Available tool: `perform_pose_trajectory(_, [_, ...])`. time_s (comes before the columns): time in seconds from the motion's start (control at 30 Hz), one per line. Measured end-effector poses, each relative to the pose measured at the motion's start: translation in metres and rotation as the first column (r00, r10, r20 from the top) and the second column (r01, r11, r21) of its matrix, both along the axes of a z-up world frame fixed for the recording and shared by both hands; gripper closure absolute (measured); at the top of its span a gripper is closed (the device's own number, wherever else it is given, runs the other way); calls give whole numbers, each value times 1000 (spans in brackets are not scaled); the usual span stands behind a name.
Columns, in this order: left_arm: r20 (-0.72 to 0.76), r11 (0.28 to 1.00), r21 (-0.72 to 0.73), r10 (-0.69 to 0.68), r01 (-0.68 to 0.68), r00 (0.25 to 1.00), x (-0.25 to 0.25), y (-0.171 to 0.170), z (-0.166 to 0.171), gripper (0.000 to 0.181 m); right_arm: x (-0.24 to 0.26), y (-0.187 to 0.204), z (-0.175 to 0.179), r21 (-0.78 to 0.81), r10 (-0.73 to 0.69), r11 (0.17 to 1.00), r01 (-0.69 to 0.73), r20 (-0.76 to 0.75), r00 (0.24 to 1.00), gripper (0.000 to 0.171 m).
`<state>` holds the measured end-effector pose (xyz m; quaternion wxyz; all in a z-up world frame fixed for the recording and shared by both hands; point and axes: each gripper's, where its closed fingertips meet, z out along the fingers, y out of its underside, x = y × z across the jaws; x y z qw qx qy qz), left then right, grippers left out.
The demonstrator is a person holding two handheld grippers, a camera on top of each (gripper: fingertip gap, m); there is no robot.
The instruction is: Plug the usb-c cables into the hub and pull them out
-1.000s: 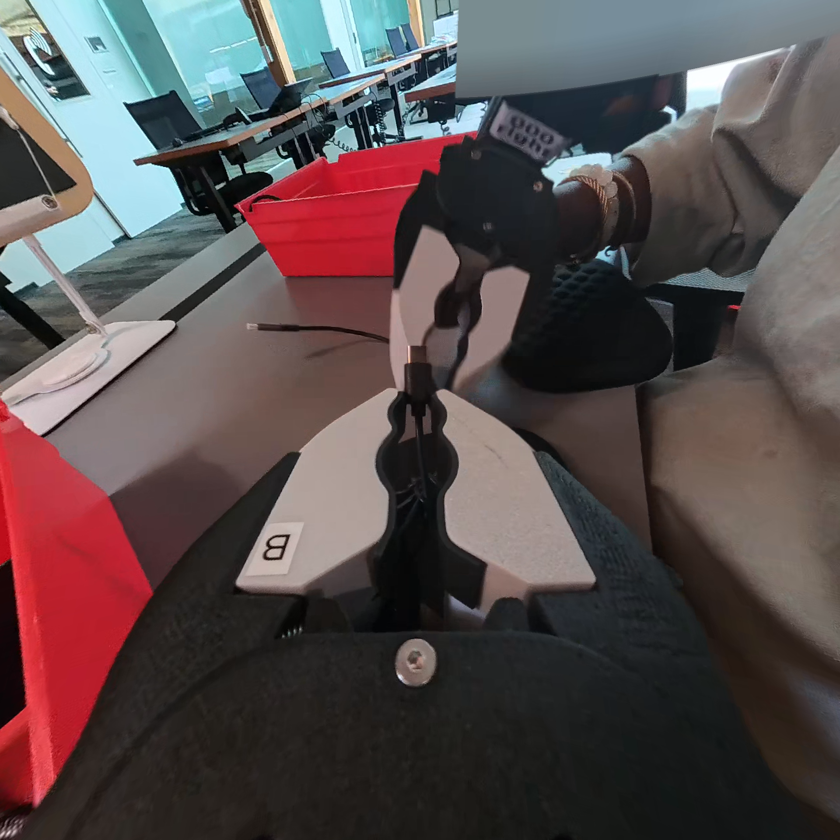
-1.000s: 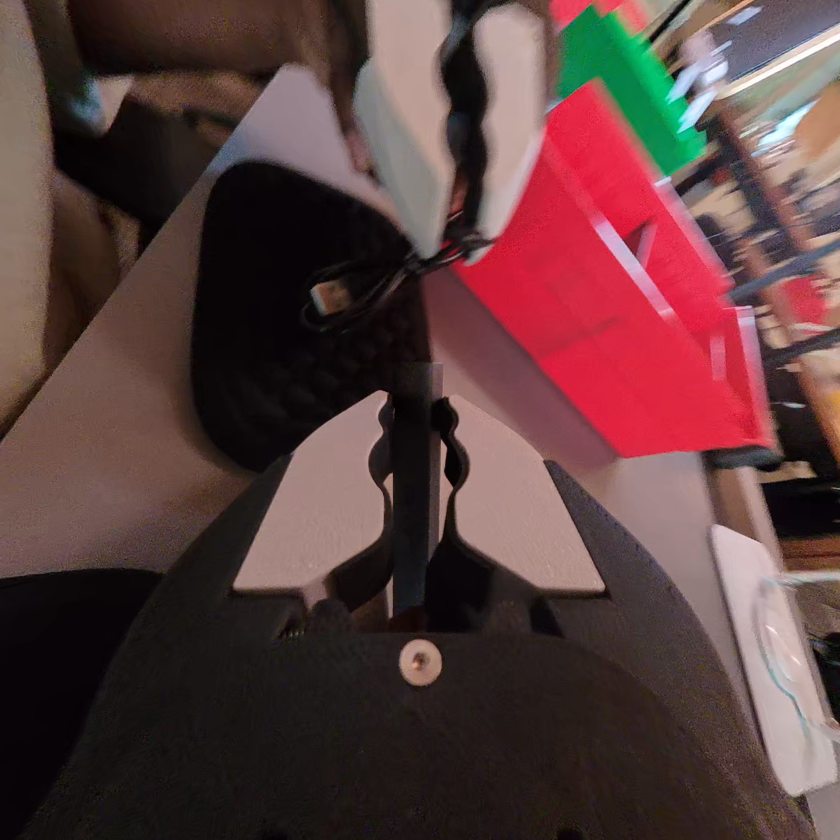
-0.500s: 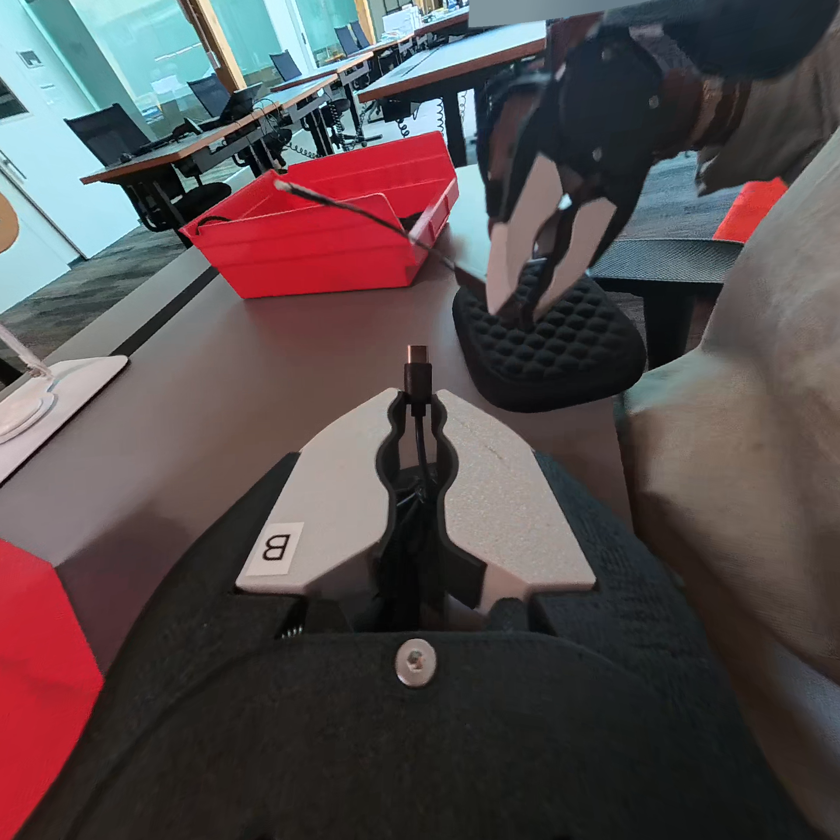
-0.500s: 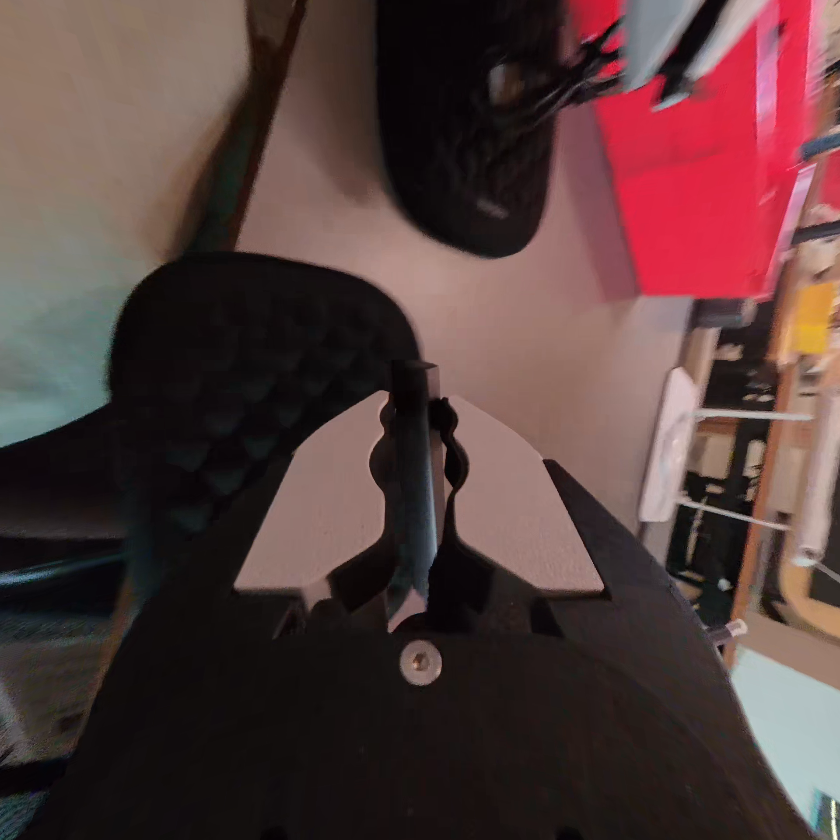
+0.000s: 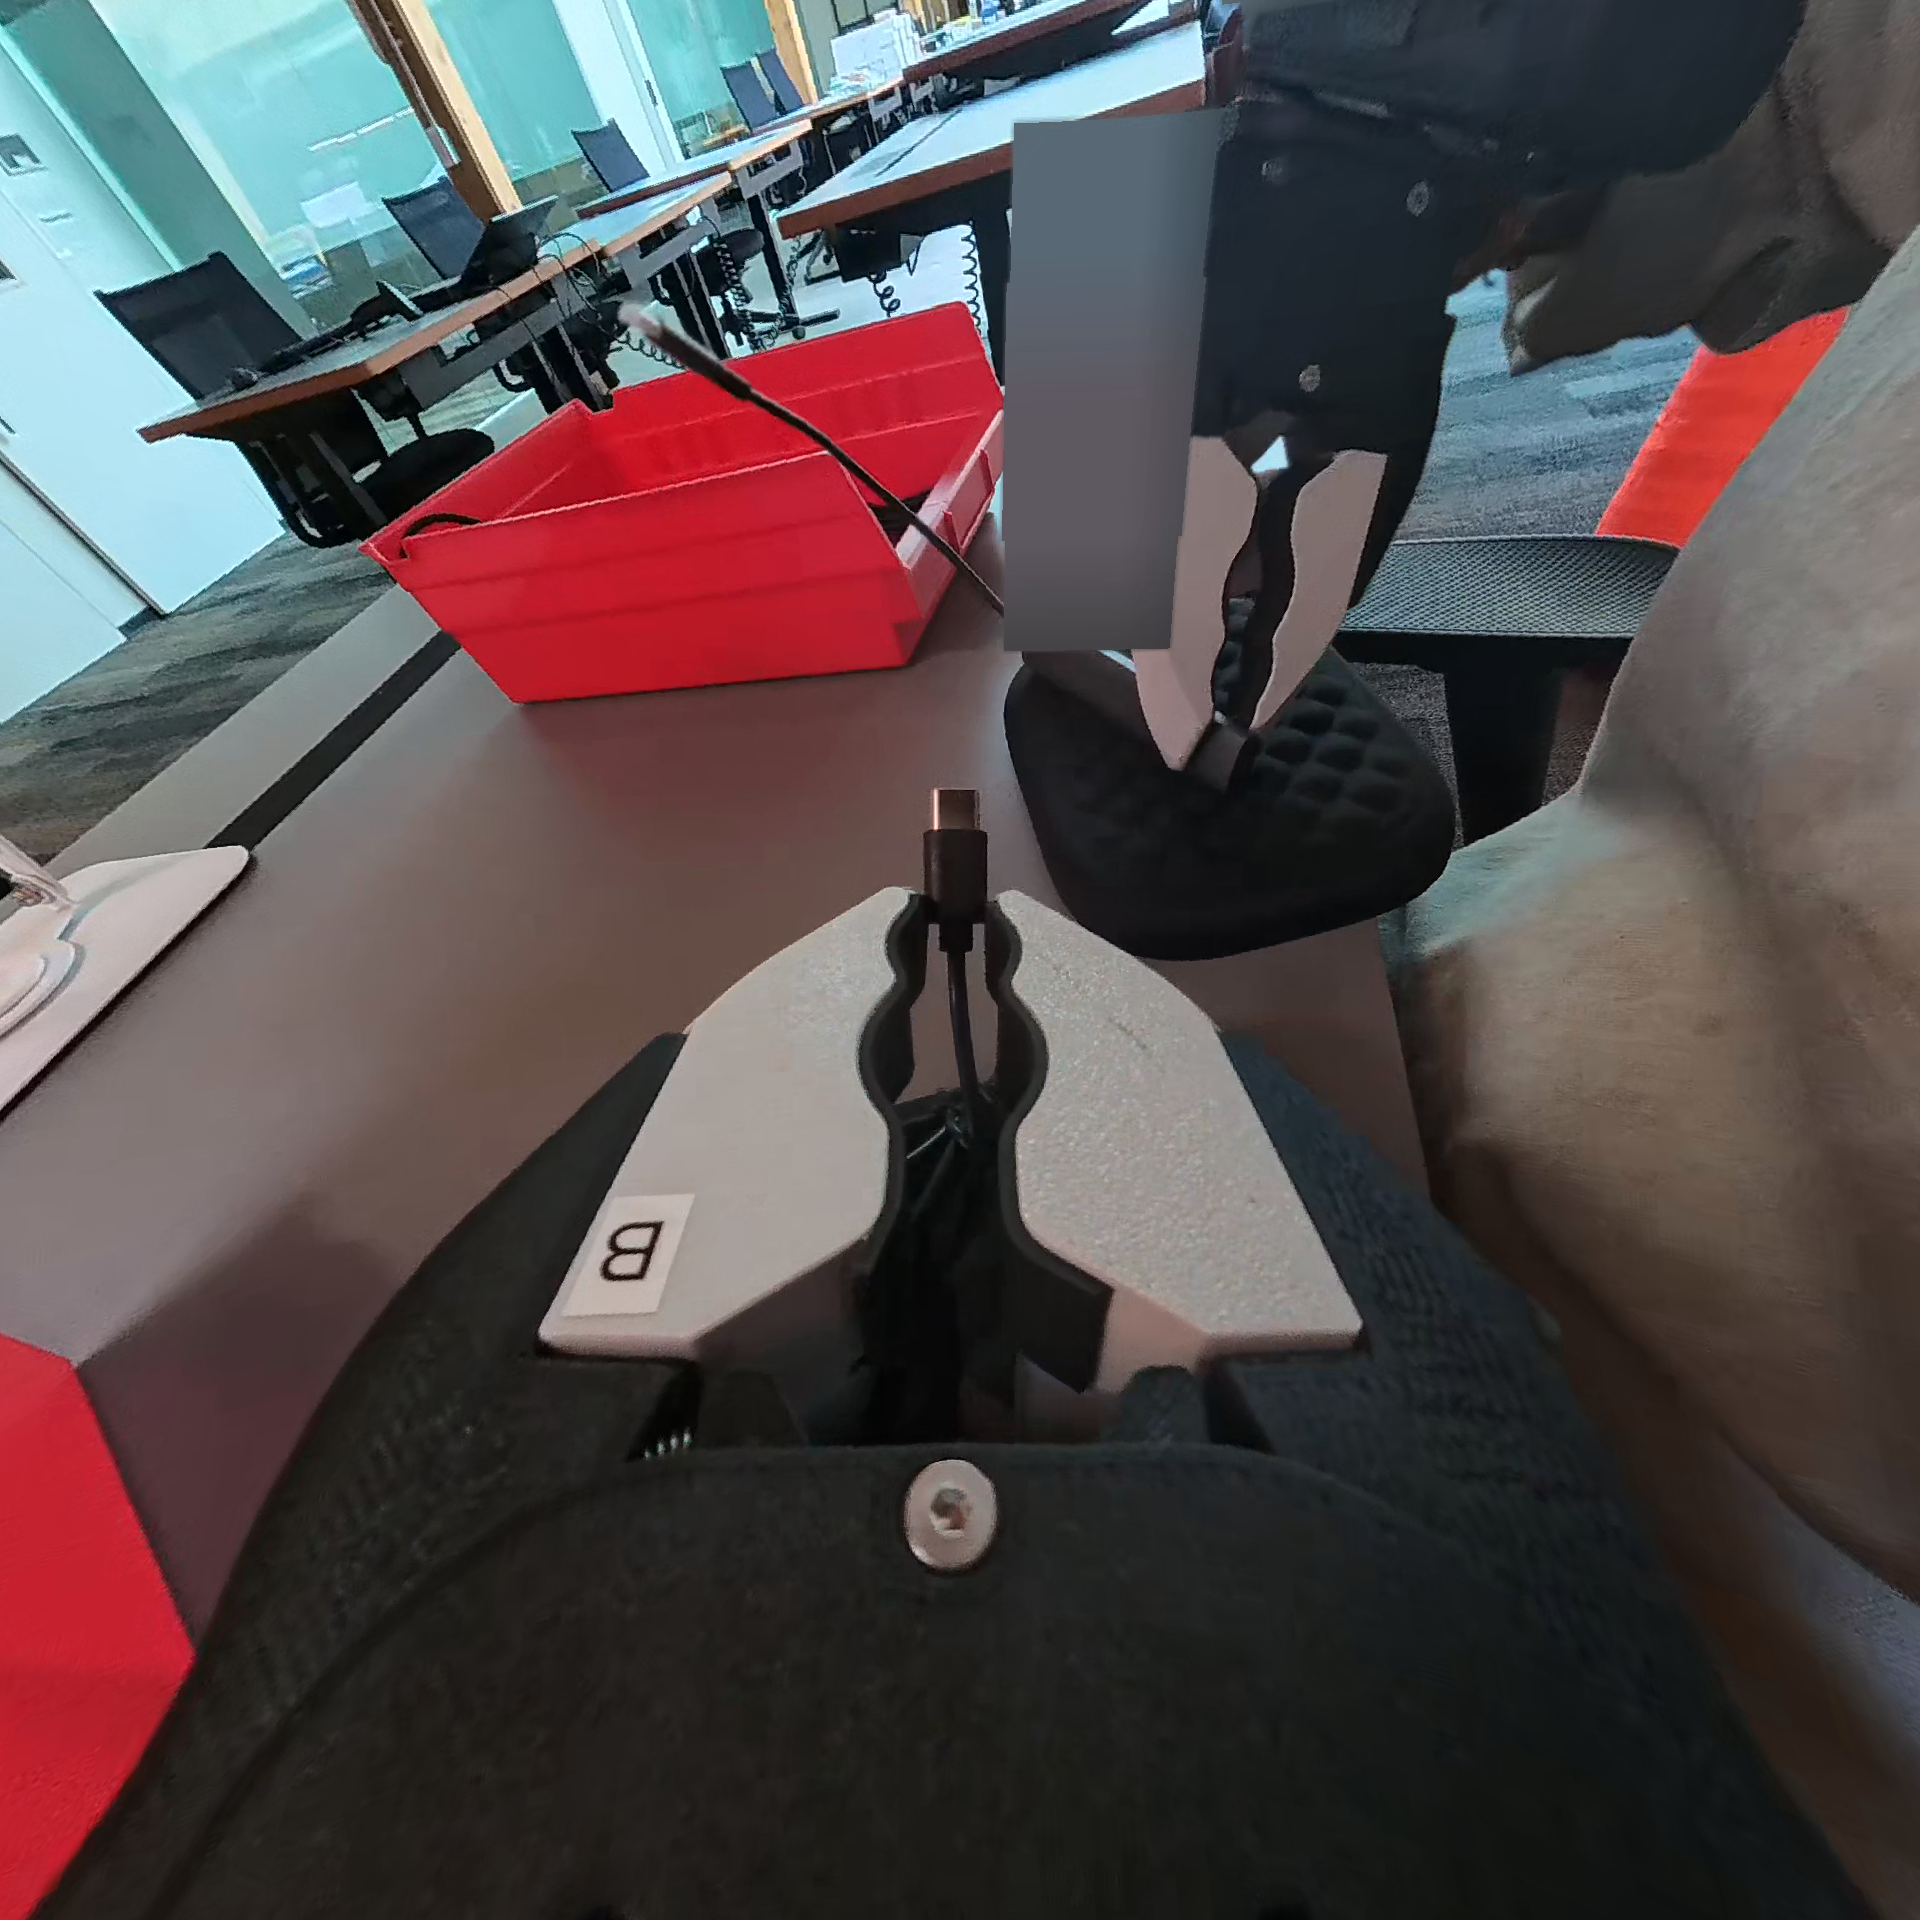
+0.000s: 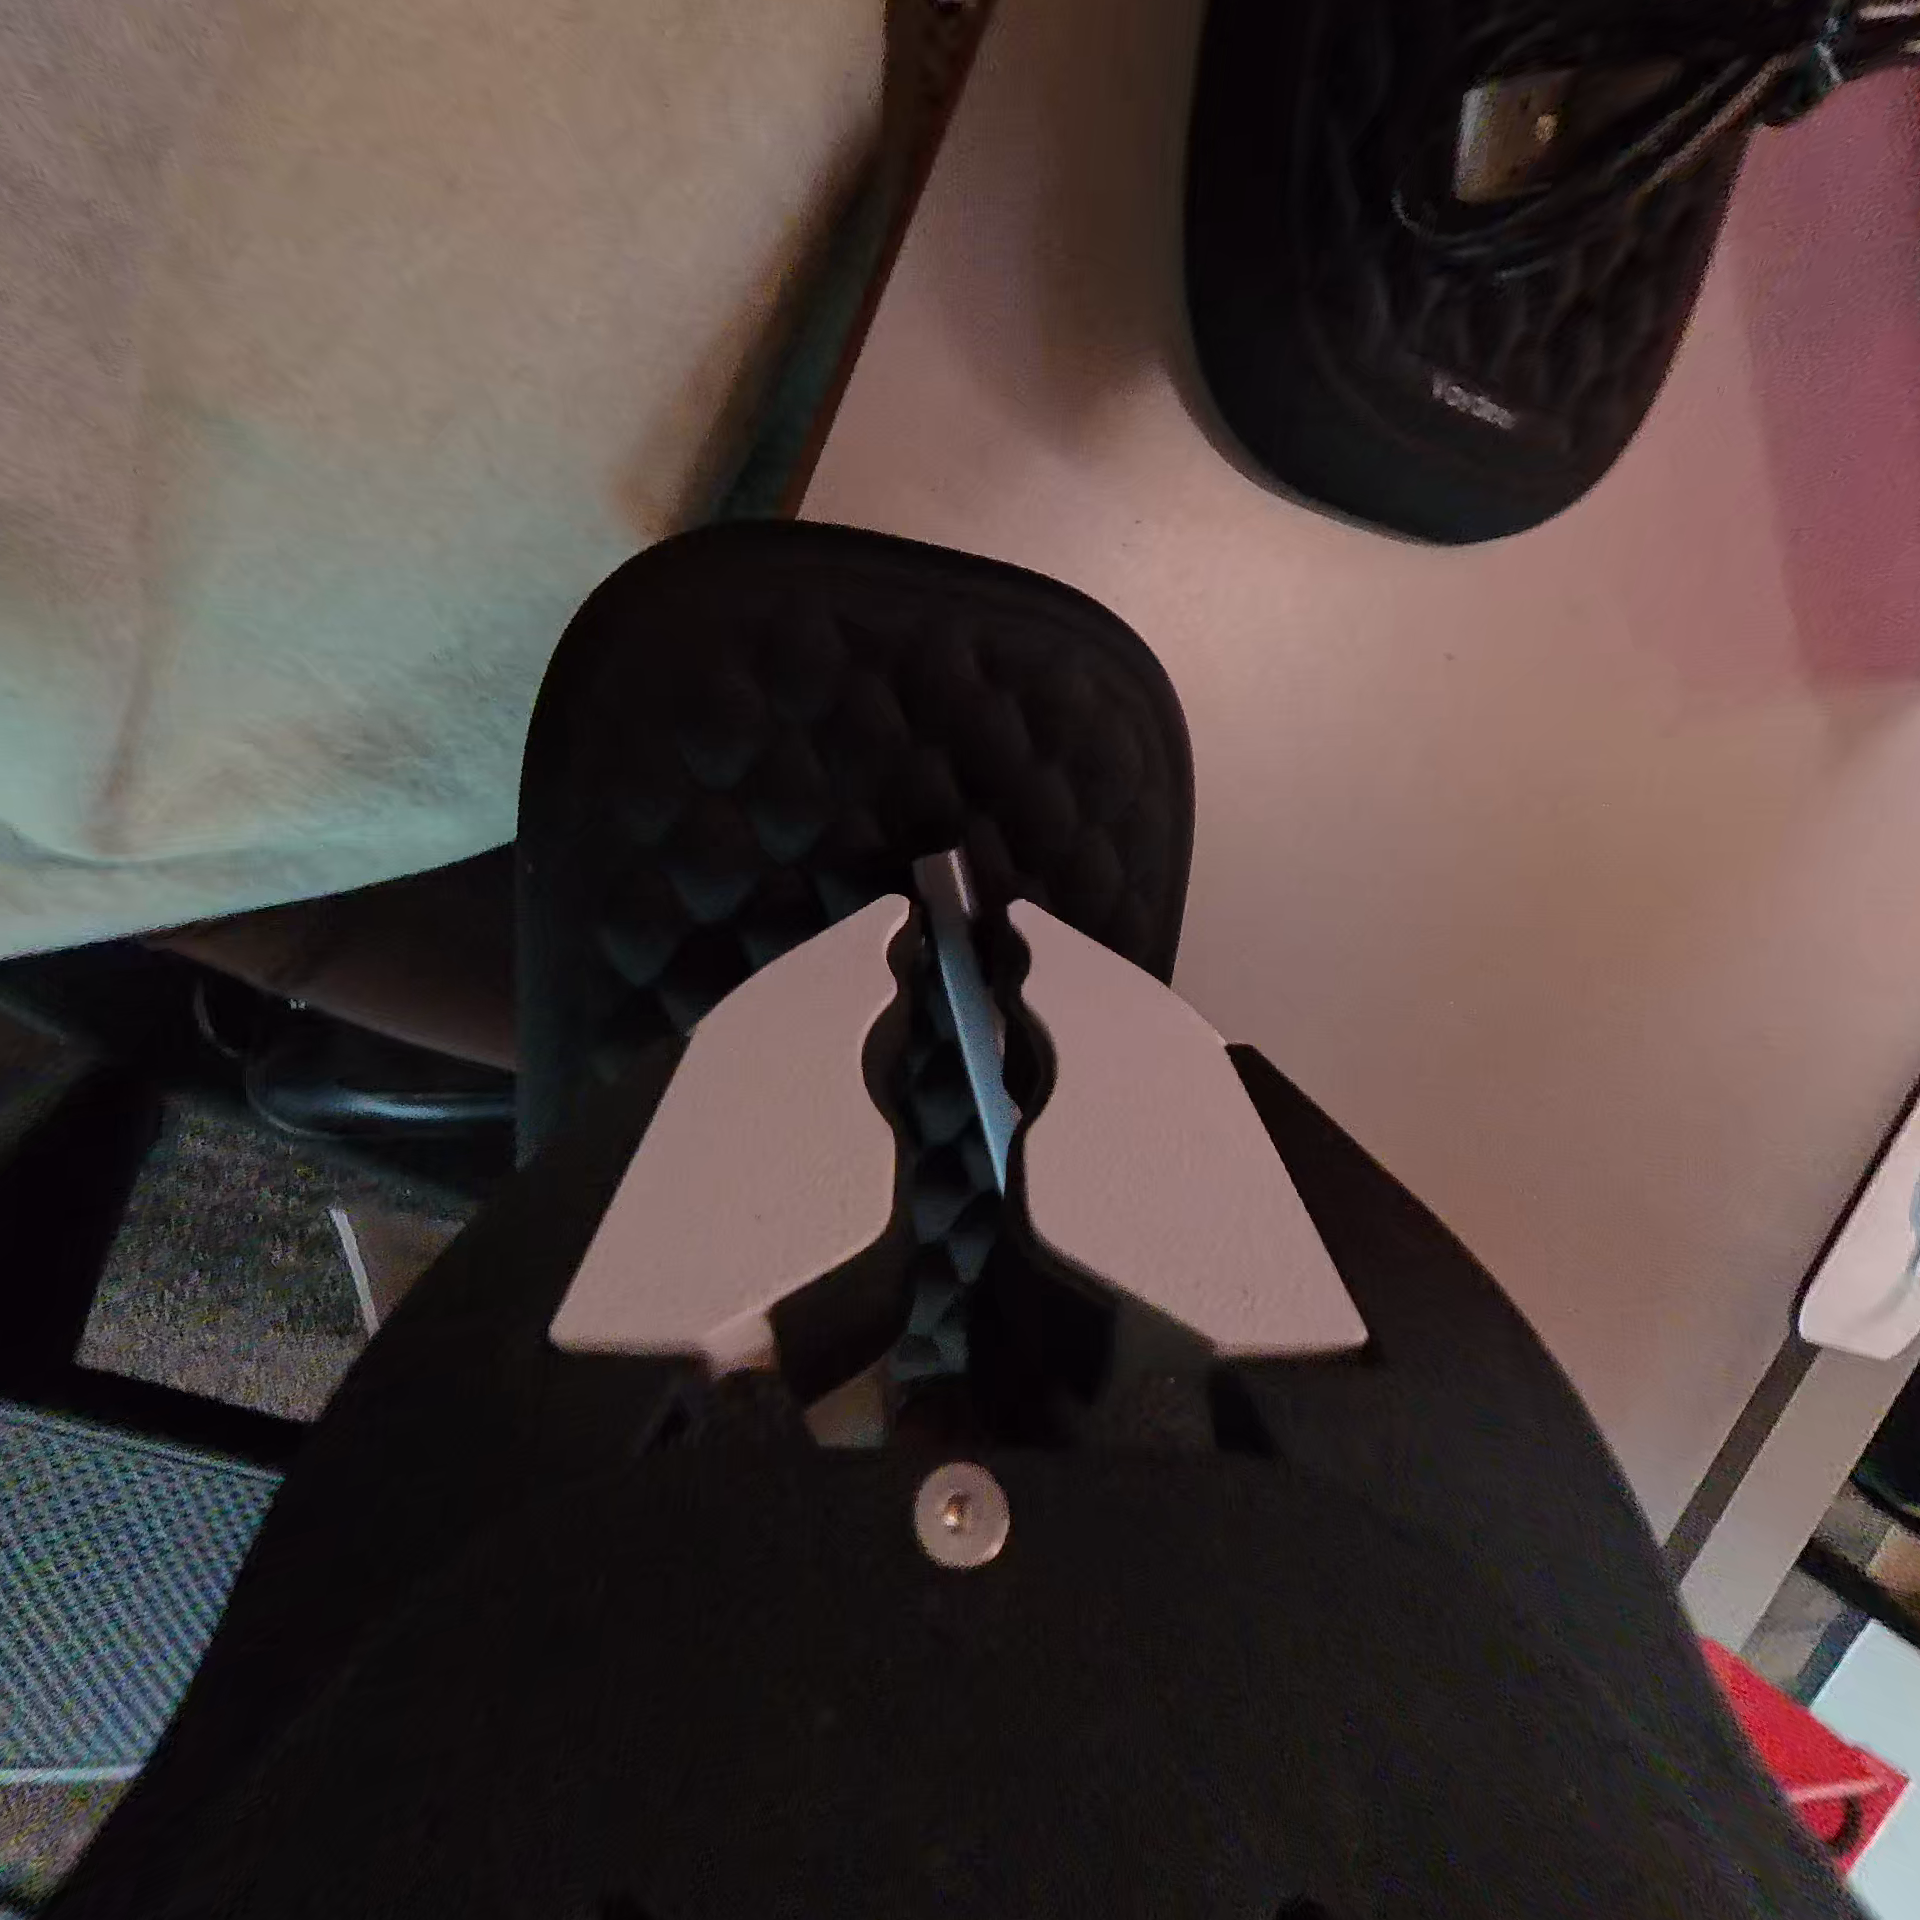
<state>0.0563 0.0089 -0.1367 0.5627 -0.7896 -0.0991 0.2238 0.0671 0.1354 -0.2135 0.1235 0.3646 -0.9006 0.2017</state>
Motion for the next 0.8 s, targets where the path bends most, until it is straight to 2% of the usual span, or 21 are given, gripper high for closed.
perform_pose_trajectory(0.2, [22,1000,1,-25,25,999,2,7,-4,170,0,-5,-6,61,15,998,-15,10,1000,162])
perform_pose_trajectory(0.27, [37,999,11,-41,40,998,4,11,-6,170,-2,-8,-1,-26,13,1000,-13,10,1000,163])
perform_pose_trajectory(0.33, [57,998,40,-56,54,997,5,15,-5,170,-9,-21,20,-231,-50,970,70,91,995,162])
perform_pose_trajectory(0.4, [98,991,107,-88,77,991,7,21,3,170,-6,-33,65,-507,-5,846,165,303,953,162])
perform_pose_trajectory(0.47, [175,972,200,-161,126,971,14,33,16,170,-1,-34,113,-727,161,649,224,420,893,163])
perform_pose_trajectory(0.53, [263,947,264,-253,182,931,22,48,26,170,4,-29,138,-851,282,484,203,371,885,163])
perform_pose_trajectory(0.6, [332,930,276,-327,240,885,30,63,31,170,10,-30,144,-906,328,398,145,288,900,163])
perform_pose_trajectory(0.8, [403,913,138,-405,383,821,43,78,37,170,31,-38,138,-884,301,467,-29,128,945,163])
